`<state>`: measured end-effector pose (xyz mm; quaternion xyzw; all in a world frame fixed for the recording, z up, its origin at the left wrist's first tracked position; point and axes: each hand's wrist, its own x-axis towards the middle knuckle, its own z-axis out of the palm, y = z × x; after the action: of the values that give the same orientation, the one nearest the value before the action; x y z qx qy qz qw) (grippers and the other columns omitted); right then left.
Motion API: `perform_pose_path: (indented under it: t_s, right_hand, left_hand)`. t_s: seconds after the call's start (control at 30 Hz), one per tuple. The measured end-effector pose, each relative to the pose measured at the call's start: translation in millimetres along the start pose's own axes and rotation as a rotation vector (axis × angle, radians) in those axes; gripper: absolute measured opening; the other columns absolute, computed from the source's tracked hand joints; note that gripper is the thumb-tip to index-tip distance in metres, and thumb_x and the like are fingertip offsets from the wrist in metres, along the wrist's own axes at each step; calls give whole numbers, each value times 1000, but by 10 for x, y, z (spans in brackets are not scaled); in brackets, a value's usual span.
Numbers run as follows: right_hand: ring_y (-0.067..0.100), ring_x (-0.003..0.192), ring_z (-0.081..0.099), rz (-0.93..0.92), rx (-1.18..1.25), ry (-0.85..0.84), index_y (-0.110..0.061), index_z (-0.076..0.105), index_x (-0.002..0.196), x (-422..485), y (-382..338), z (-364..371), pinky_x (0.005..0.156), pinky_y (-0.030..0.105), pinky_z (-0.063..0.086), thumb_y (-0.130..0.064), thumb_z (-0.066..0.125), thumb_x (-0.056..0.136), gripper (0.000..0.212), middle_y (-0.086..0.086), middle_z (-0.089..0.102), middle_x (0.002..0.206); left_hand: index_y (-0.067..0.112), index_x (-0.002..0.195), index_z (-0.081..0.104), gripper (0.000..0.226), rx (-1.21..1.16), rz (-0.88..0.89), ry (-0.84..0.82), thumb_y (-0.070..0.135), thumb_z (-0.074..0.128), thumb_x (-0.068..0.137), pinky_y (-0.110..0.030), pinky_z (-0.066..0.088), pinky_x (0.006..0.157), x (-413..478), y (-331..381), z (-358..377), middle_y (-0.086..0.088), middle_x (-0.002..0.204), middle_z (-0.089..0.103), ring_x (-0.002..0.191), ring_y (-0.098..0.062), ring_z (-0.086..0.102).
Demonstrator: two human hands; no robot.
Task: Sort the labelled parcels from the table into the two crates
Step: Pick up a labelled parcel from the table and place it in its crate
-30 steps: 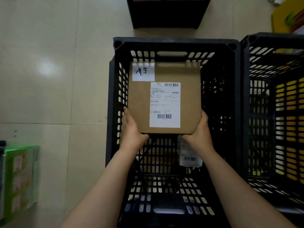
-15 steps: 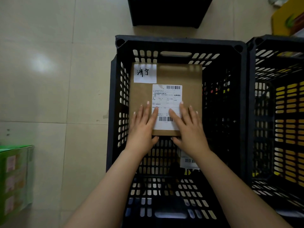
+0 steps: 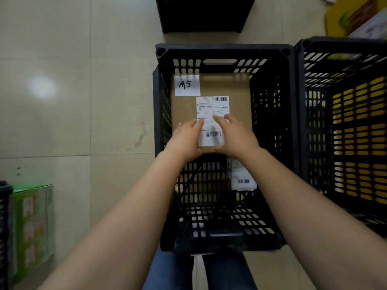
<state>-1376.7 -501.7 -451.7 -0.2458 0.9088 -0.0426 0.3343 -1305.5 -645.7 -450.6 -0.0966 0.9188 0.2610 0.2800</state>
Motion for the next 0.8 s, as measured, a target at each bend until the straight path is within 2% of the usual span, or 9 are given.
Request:
perform_pose_path:
  t_s: [0.1,0.2,0.27,0.47,0.6,0.7,0.8]
  right_hand:
    - [25,128,45,-7,85,140,-23,33,149,-236,-174,-198,96,40,46,-28,71,82,77,2,40,146]
    - [24,127,46,-45,142,209,-19,39,144,-556,-238,-322,97,37,44,-25,67,87,64,3,46,142]
    - [24,126,47,-73,162,229,-18,43,141,-773,-249,-364,96,35,43,-24,65,88,57,3,48,138]
    - [22,125,47,-232,156,223,-18,47,138,-1345,-397,-495,98,35,42,-25,66,89,53,3,49,136]
    - [21,124,47,-413,78,203,-19,48,137,-1724,-546,-600,97,36,45,-25,67,89,52,2,48,136]
    - [21,120,48,-543,37,180,-20,48,137,-2023,-700,-635,96,39,47,-26,66,89,51,1,48,133]
    - [22,121,48,-685,-17,126,-21,47,138,-2346,-946,-596,94,36,47,-25,66,89,53,1,48,135]
  left_hand:
    - [16,151,28,83,-34,48,69,15,72,80,-33,19,116,-302,48,-283,-6,153,32,142,-22,26]
    - [17,147,36,81,-88,-14,170,11,74,77,-34,33,111,-702,40,-449,-5,147,39,136,-24,35]
    - [18,147,36,80,-126,-51,209,10,74,77,-32,35,107,-977,72,-492,-3,147,39,135,-23,37]
    - [21,143,42,71,-148,-127,350,10,71,78,-29,37,100,-1690,303,-418,1,144,43,128,-21,44]
    - [21,139,46,68,-205,-241,493,13,71,76,-41,40,104,-2286,477,-259,-2,138,49,125,-24,45]
    - [21,138,48,67,-249,-335,563,14,73,76,-38,38,105,-2824,575,-57,-1,136,51,125,-23,44]
    - [21,138,48,68,-283,-446,614,17,74,76,-40,38,105,-3411,616,234,-1,134,52,126,-21,45]
